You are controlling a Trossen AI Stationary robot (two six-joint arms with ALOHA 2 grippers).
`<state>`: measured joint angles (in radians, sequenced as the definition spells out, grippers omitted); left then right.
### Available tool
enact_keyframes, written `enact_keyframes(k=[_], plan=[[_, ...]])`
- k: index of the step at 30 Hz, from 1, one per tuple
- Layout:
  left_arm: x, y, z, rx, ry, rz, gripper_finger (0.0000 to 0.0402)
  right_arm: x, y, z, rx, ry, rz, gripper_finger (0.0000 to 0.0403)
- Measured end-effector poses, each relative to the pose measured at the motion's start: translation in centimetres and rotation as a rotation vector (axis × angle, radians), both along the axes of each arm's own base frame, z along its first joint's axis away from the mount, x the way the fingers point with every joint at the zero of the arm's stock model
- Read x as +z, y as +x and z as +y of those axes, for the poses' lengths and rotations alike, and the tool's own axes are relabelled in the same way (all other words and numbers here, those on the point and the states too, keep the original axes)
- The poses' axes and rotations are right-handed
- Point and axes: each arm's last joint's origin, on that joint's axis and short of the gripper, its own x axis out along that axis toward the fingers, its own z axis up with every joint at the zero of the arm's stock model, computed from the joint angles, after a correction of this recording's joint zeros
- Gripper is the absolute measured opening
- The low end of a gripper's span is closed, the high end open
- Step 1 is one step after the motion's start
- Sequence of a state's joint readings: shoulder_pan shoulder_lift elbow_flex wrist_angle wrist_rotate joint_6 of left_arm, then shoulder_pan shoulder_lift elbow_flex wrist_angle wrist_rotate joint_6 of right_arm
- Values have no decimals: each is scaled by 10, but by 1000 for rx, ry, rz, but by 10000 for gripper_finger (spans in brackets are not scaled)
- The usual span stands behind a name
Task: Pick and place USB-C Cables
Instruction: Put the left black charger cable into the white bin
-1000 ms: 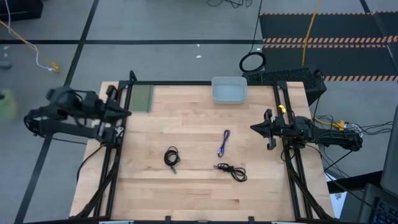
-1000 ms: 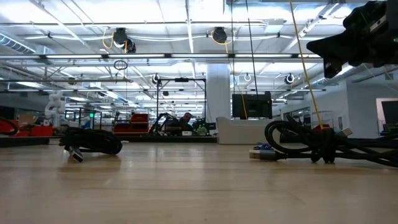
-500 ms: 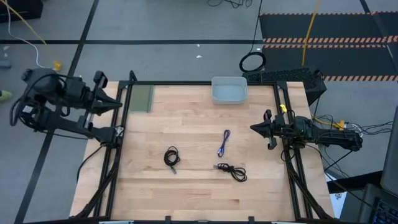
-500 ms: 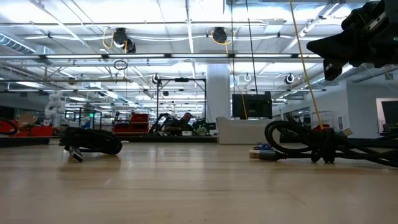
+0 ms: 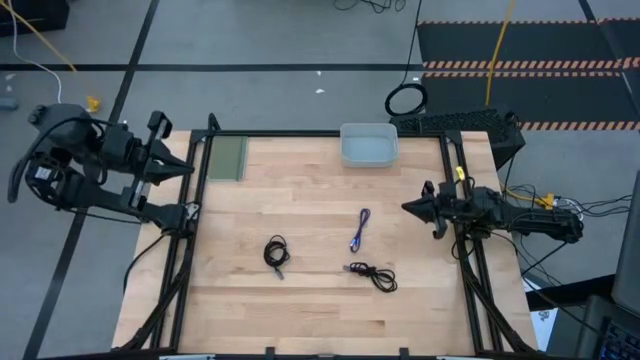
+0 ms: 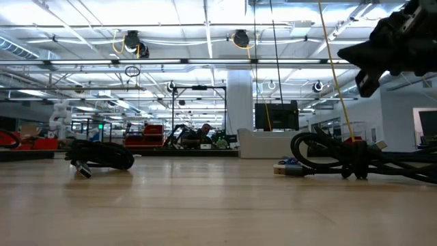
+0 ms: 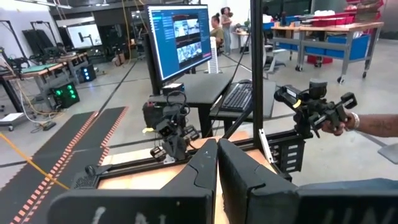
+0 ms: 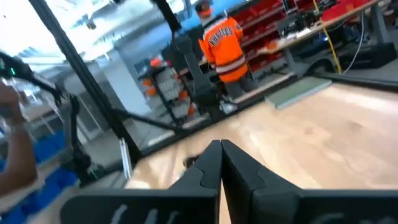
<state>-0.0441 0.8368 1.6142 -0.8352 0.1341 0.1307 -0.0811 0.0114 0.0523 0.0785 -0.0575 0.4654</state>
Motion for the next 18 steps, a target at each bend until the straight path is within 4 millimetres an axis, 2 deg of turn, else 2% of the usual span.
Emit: enact_keyframes(k=[2,5,9,18], plan=[[0,0,0,0,0,0,19,-3,1,1,22,-7,45,0],[0,0,0,4,1,0,19,27,-2,2,47,-40,-17,0],[0,0,0,4,1,-1,19,64,-6,2,47,-78,31,0],[0,0,0,5,7,-2,19,179,-11,2,41,-190,108,0]])
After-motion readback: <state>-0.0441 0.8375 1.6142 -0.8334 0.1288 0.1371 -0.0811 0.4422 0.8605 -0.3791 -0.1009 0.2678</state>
